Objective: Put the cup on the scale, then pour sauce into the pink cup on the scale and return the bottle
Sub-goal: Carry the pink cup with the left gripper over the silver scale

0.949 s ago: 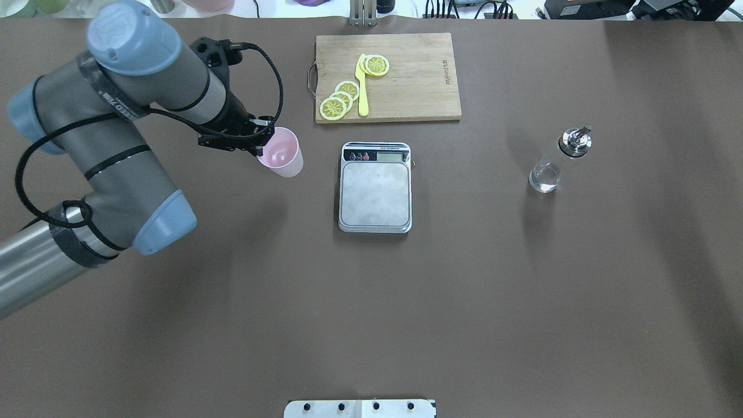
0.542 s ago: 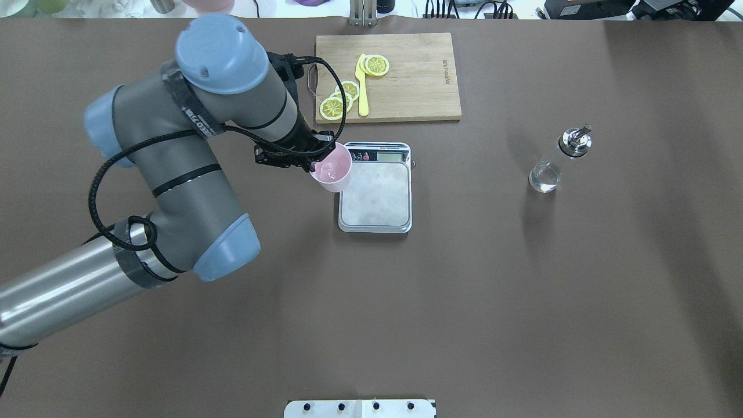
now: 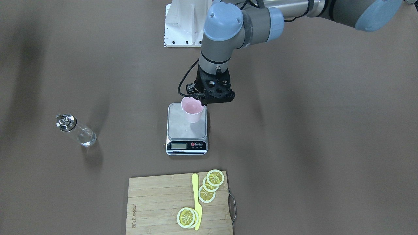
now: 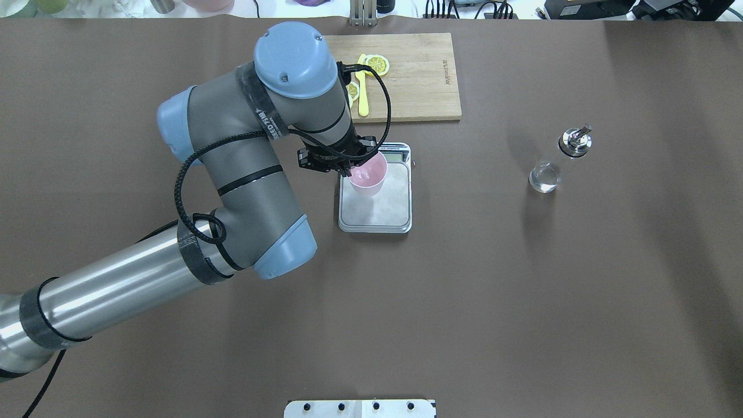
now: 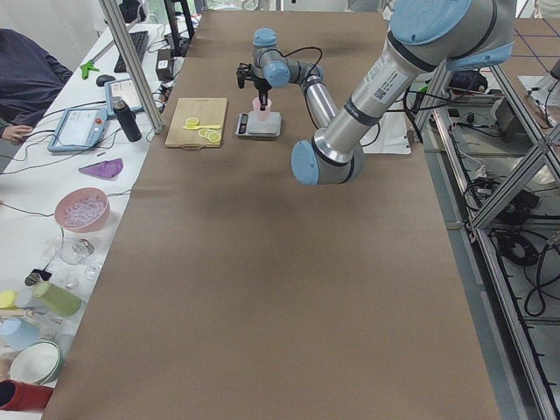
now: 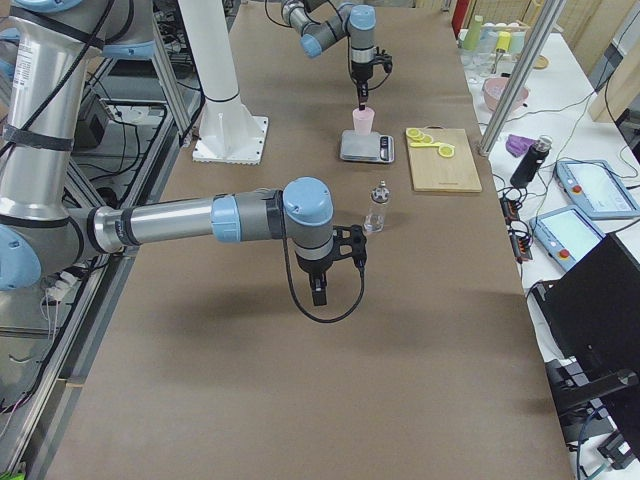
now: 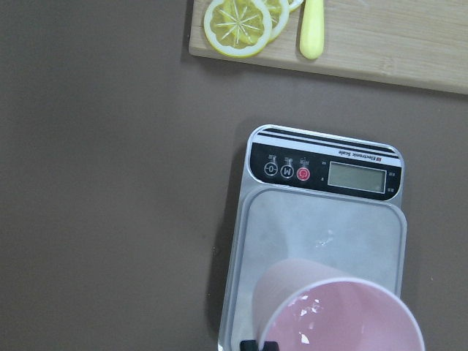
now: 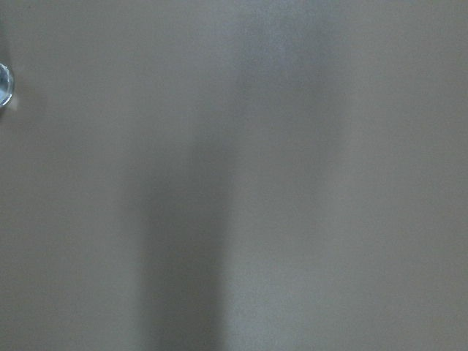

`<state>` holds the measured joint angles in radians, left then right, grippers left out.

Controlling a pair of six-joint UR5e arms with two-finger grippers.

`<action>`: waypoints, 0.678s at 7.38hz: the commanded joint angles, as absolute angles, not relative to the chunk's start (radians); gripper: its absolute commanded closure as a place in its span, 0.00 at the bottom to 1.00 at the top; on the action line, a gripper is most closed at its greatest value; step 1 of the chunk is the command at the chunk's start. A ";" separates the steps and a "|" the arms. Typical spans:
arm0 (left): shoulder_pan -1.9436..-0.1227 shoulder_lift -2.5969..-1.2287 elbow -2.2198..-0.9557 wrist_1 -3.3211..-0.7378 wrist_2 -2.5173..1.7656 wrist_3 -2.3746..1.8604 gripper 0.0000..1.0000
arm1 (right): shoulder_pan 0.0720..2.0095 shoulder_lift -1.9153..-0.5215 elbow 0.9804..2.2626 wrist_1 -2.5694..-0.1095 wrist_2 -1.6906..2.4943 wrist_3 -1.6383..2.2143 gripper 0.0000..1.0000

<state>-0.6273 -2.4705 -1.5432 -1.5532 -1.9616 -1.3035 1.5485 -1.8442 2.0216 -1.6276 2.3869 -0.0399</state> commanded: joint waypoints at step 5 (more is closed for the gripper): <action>-0.618 -2.511 -1.448 -1.563 -1.960 -1.293 1.00 | 1.549 -1.844 2.022 -1.628 2.387 -0.040 0.00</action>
